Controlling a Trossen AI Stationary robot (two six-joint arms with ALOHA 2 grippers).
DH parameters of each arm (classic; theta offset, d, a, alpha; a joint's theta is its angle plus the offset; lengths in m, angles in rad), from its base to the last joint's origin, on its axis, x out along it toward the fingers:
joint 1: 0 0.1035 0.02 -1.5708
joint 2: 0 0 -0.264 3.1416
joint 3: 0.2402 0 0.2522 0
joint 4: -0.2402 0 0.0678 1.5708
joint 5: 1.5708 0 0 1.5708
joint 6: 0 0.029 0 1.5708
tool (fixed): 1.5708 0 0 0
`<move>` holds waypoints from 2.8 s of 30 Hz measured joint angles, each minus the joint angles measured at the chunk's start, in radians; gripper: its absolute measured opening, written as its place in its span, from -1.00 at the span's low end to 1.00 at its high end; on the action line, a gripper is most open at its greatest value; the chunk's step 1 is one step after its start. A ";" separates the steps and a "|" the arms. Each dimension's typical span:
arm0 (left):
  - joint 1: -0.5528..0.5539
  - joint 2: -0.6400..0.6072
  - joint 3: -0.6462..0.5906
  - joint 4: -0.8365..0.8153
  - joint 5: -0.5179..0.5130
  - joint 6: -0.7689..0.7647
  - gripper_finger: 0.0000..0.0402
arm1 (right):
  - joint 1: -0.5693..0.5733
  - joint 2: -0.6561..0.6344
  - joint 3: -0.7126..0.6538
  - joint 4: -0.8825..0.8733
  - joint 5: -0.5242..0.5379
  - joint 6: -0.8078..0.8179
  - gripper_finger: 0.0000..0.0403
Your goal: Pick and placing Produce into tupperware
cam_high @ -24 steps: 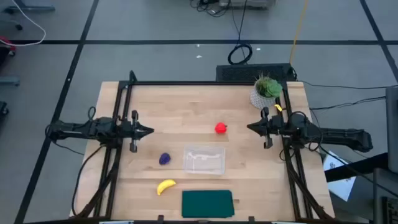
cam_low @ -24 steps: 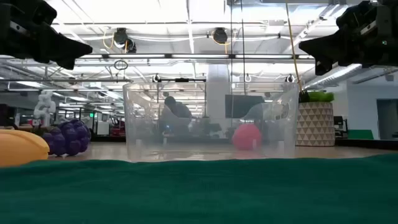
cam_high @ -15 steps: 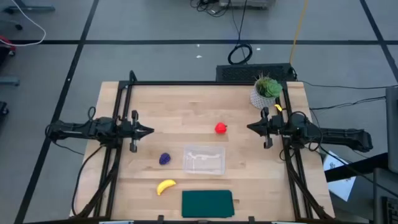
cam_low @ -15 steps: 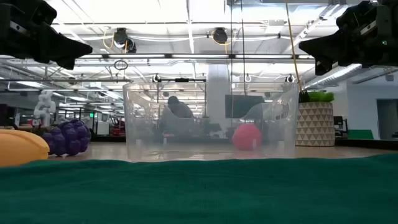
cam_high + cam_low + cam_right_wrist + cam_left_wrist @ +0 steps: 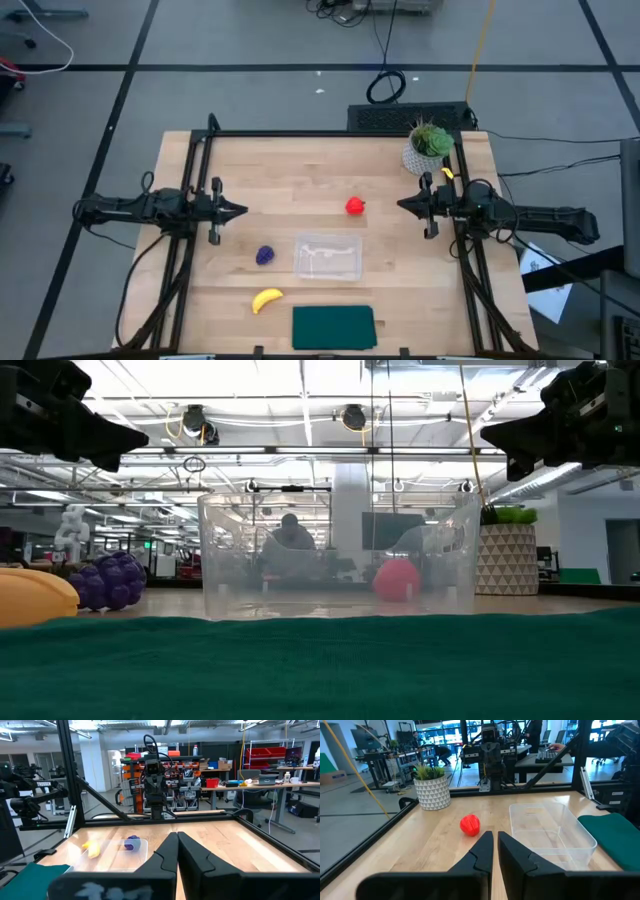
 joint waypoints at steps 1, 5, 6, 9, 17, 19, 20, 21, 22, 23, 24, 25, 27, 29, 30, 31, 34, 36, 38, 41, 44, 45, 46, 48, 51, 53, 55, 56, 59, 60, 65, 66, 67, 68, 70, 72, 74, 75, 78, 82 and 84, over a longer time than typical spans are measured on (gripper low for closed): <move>0.000 0.000 0.000 0.000 0.000 0.000 -0.85 | 0.000 0.000 0.000 0.000 0.000 0.000 -1.00; 0.000 0.000 0.000 0.000 0.000 0.000 -0.85 | 0.000 0.000 0.000 0.000 0.000 0.000 -1.00; 0.000 0.000 0.000 0.000 0.000 0.000 -0.85 | 0.000 0.000 0.000 0.000 0.000 0.000 -1.00; 0.000 0.000 0.000 0.000 0.000 0.000 -0.85 | 0.000 0.000 0.000 0.000 0.000 0.000 -1.00; 0.000 0.000 0.000 0.000 0.000 0.000 -0.85 | 0.000 0.000 0.000 0.000 0.000 0.000 -1.00; 0.000 0.000 0.000 0.000 0.000 0.000 -0.85 | 0.000 0.000 0.000 0.000 0.000 0.000 -1.00; 0.000 0.000 0.000 0.000 0.000 0.000 -0.85 | 0.000 0.000 0.000 0.000 0.000 0.000 -1.00; 0.000 0.000 0.000 0.000 0.000 0.000 -0.85 | 0.000 0.000 0.000 0.000 0.000 0.000 -1.00; 0.000 0.000 0.000 0.000 0.000 0.000 -0.85 | 0.000 0.000 0.000 0.000 0.000 0.000 -1.00; 0.000 0.000 0.000 0.000 0.000 0.000 -0.85 | 0.000 0.000 0.000 0.000 0.000 0.000 -1.00; 0.000 0.000 0.000 0.000 0.000 0.000 -0.85 | 0.000 0.000 0.000 0.000 0.000 0.000 -1.00; 0.000 0.000 0.000 0.000 0.000 0.000 -0.85 | 0.000 0.000 0.000 0.000 0.000 0.000 -1.00; 0.000 0.000 0.000 0.000 0.000 0.000 -0.85 | 0.000 0.000 0.000 0.000 0.000 0.000 -1.00; 0.000 0.000 0.000 0.000 0.000 0.000 -0.85 | 0.000 0.000 0.000 0.000 0.000 0.000 -1.00; 0.000 0.000 0.000 0.000 0.000 0.000 -0.85 | 0.000 0.000 0.000 0.000 0.000 0.000 -1.00; 0.000 0.000 0.000 0.000 0.000 0.000 -0.85 | 0.000 0.000 0.000 0.000 0.000 0.000 -1.00; 0.000 0.000 0.000 0.000 0.000 0.000 -0.85 | 0.000 0.000 0.000 0.000 0.000 0.000 -1.00; 0.000 0.000 0.000 0.000 0.000 0.000 -0.85 | 0.000 0.000 0.000 0.000 0.000 0.000 -1.00; 0.000 0.000 0.000 0.000 0.000 0.000 -0.85 | 0.000 0.000 0.000 0.000 0.000 0.000 -1.00; 0.000 0.000 0.000 0.000 0.000 0.000 -0.85 | 0.000 0.000 0.000 0.000 0.000 0.000 -1.00; 0.000 0.000 0.000 0.000 0.000 0.000 -0.85 | 0.000 0.000 0.000 0.000 0.000 0.000 -1.00; 0.000 0.000 0.000 0.000 0.000 0.000 -0.85 | 0.000 0.000 0.000 0.000 0.000 0.000 -1.00; 0.000 0.000 0.000 0.000 0.000 0.000 -0.85 | 0.000 0.000 0.000 0.000 0.000 0.000 -1.00; 0.000 0.000 0.000 0.000 0.000 0.005 -0.85 | 0.000 0.000 0.000 0.000 0.000 0.000 -1.00; 0.000 0.000 0.000 0.013 0.000 0.067 -0.85 | 0.000 0.000 0.000 0.000 0.000 0.000 -1.00; 0.000 0.000 0.000 0.017 0.000 0.094 -0.85 | 0.000 0.000 0.000 0.001 0.000 0.000 -1.00; 0.000 0.000 0.000 0.022 0.000 0.103 -0.85 | 0.000 0.000 0.000 0.000 0.000 0.000 -1.00; 0.000 0.000 0.000 0.030 0.000 0.102 -0.85 | 0.000 0.000 0.000 0.001 0.000 0.002 -1.00; 0.000 0.000 0.000 0.060 0.000 0.085 -0.85 | 0.000 0.000 0.000 0.001 0.000 0.034 -1.00; 0.000 0.000 0.000 0.069 0.000 0.077 -0.85 | 0.000 0.000 0.000 0.001 0.000 0.050 -1.00; 0.000 0.000 0.000 0.132 0.000 0.072 -0.85 | 0.000 0.000 0.000 0.001 0.000 0.118 -1.00; 0.000 0.000 0.000 0.143 0.000 0.072 -0.85 | 0.000 0.000 0.000 0.001 0.000 0.128 -1.00; 0.000 0.000 0.000 0.152 0.000 0.072 -0.85 | 0.000 0.000 0.000 0.001 0.000 0.135 -1.00; 0.000 0.000 0.000 0.160 0.000 0.072 -0.85 | 0.000 0.000 0.000 0.001 0.000 0.138 -1.00; 0.000 0.000 0.000 0.175 0.000 0.072 -0.85 | 0.000 0.000 0.000 0.001 0.000 0.137 -1.00; 0.000 0.000 0.000 0.182 0.000 0.072 -0.85 | 0.000 0.000 0.000 0.001 0.000 0.133 -1.00; 0.000 0.000 0.000 0.196 0.000 0.072 -0.85 | 0.000 0.000 0.000 0.004 0.000 0.129 -1.00; 0.000 0.000 0.000 0.205 0.000 0.072 -0.85 | 0.000 0.000 0.000 0.014 0.001 0.117 -1.00; 0.000 0.000 0.000 0.234 -0.003 0.076 -0.85 | 0.000 0.000 0.000 0.055 0.004 0.062 -1.00; 0.000 0.000 0.000 0.261 -0.004 0.034 -0.85 | 0.000 0.000 0.000 0.112 0.005 0.006 -1.00; 0.000 0.000 0.000 0.259 -0.002 -0.017 -0.85 | 0.000 0.000 0.000 0.151 0.005 -0.005 -1.00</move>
